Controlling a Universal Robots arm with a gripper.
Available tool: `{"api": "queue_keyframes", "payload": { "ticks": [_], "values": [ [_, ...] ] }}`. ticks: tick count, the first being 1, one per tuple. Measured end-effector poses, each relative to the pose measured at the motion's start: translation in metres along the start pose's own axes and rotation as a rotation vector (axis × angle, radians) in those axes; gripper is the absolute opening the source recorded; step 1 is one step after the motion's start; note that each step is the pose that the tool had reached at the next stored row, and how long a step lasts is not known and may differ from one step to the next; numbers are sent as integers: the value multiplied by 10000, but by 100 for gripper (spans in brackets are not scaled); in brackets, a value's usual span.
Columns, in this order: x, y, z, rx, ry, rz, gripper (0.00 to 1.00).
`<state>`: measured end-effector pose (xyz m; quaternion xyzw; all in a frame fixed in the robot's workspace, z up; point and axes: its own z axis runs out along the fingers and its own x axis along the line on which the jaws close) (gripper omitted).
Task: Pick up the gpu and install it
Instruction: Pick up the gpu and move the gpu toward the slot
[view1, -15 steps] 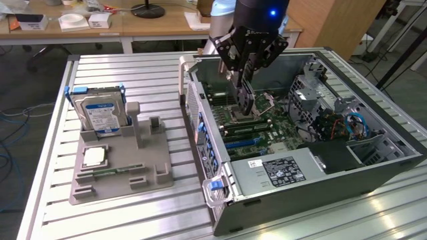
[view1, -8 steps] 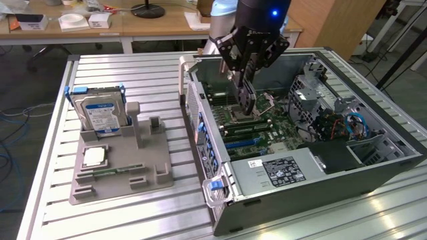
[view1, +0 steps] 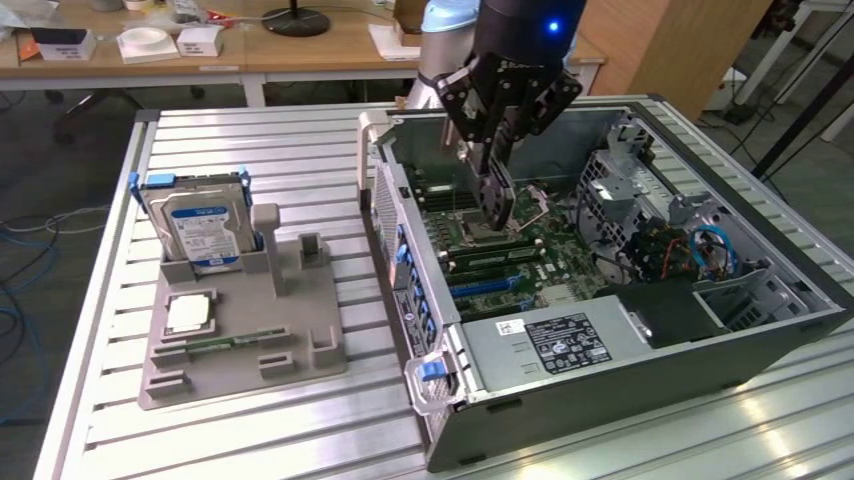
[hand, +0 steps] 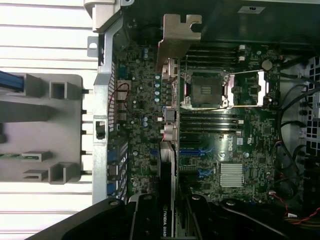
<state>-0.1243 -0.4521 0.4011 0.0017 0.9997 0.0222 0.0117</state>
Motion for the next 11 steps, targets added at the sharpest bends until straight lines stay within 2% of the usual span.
{"api": "queue_keyframes", "payload": {
  "ticks": [11],
  "values": [
    [-54, 0, 5, 0, 0, 0, 26]
  ]
}}
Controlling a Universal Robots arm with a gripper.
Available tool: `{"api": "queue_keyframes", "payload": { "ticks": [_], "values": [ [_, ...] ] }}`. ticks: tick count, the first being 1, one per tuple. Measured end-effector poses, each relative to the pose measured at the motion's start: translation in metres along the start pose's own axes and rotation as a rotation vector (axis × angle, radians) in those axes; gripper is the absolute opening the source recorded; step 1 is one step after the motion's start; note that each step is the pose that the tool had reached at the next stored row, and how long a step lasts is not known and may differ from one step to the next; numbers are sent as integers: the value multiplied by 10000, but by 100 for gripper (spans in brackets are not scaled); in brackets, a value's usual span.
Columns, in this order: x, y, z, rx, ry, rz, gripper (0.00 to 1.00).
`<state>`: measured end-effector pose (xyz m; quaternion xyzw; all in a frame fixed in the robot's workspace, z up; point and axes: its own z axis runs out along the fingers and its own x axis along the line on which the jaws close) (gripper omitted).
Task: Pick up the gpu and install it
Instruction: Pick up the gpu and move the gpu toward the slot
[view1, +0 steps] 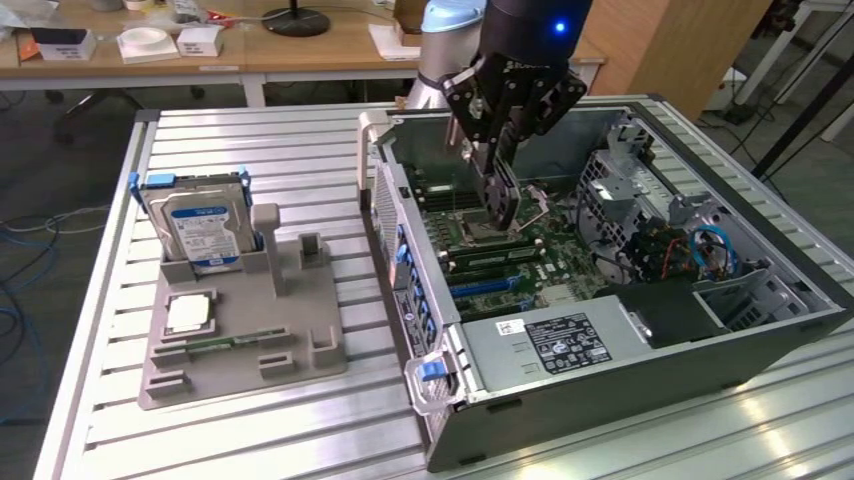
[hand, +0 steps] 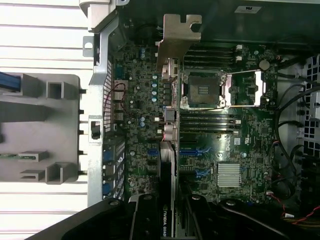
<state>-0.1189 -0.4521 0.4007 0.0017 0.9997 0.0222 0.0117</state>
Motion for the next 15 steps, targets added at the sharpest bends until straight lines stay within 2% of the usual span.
{"api": "queue_keyframes", "payload": {
  "ticks": [15],
  "values": [
    [-179, 0, 8, 1, 0, 0, 26]
  ]
}}
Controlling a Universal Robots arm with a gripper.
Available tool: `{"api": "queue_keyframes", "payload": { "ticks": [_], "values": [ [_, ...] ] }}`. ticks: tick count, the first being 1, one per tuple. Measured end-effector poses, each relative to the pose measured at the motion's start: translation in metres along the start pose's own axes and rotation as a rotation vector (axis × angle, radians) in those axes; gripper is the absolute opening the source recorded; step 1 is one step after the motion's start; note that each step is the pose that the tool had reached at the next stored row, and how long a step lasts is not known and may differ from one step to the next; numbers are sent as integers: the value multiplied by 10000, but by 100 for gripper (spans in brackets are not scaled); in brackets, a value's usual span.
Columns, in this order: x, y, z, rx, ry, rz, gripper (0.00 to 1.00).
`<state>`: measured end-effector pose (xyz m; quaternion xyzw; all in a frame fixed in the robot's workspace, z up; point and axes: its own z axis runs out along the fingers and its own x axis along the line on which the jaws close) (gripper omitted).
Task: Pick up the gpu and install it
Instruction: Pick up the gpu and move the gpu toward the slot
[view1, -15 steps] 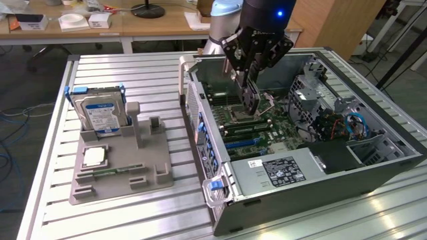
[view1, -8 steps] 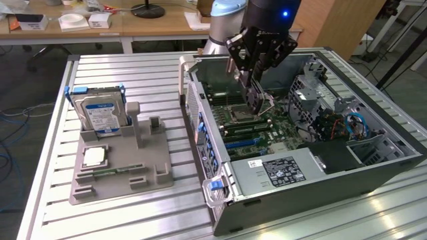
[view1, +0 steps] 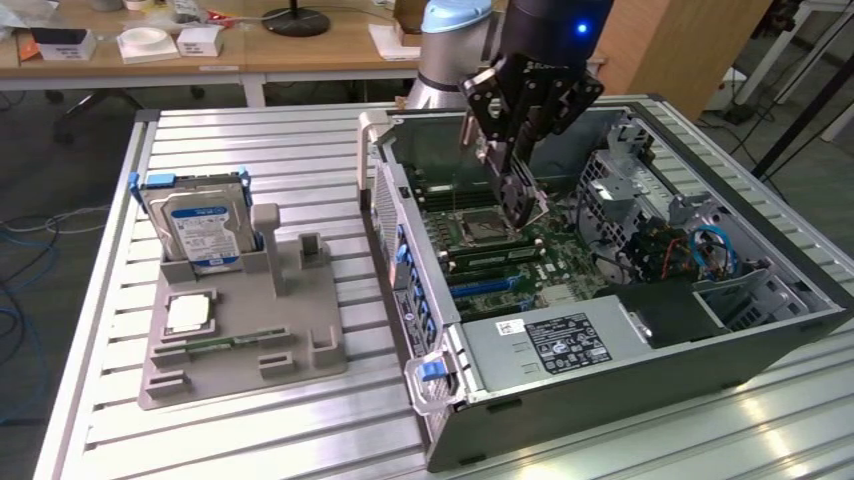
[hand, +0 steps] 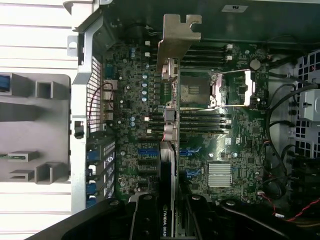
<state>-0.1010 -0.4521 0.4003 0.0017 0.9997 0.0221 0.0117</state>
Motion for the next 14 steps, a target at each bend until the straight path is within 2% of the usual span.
{"api": "queue_keyframes", "payload": {
  "ticks": [14],
  "values": [
    [-107, 0, 6, 0, 0, -1, 26]
  ]
}}
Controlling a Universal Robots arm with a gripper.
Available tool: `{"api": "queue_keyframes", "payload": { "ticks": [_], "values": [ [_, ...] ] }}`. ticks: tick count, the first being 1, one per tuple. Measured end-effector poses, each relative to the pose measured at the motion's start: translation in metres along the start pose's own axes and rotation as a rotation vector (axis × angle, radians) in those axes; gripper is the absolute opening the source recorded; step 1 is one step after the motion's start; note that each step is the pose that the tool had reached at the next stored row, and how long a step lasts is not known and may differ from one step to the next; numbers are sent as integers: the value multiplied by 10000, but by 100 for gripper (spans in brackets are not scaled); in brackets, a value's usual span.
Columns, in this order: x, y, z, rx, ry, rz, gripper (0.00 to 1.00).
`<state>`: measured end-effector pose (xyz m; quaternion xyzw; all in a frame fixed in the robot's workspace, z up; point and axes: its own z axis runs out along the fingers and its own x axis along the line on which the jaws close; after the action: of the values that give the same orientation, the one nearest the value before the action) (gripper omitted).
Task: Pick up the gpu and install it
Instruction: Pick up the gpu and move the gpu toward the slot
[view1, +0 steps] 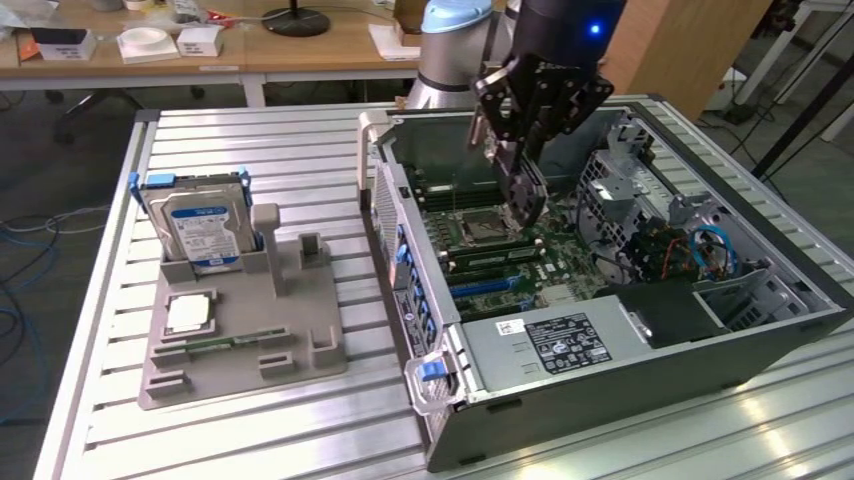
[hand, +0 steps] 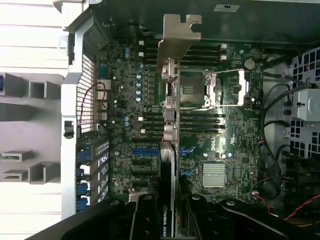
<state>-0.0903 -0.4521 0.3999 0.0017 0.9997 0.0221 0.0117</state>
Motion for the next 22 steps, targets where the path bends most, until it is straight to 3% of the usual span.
{"api": "queue_keyframes", "payload": {
  "ticks": [22],
  "values": [
    [-120, 0, 9, -1, 0, 1, 26]
  ]
}}
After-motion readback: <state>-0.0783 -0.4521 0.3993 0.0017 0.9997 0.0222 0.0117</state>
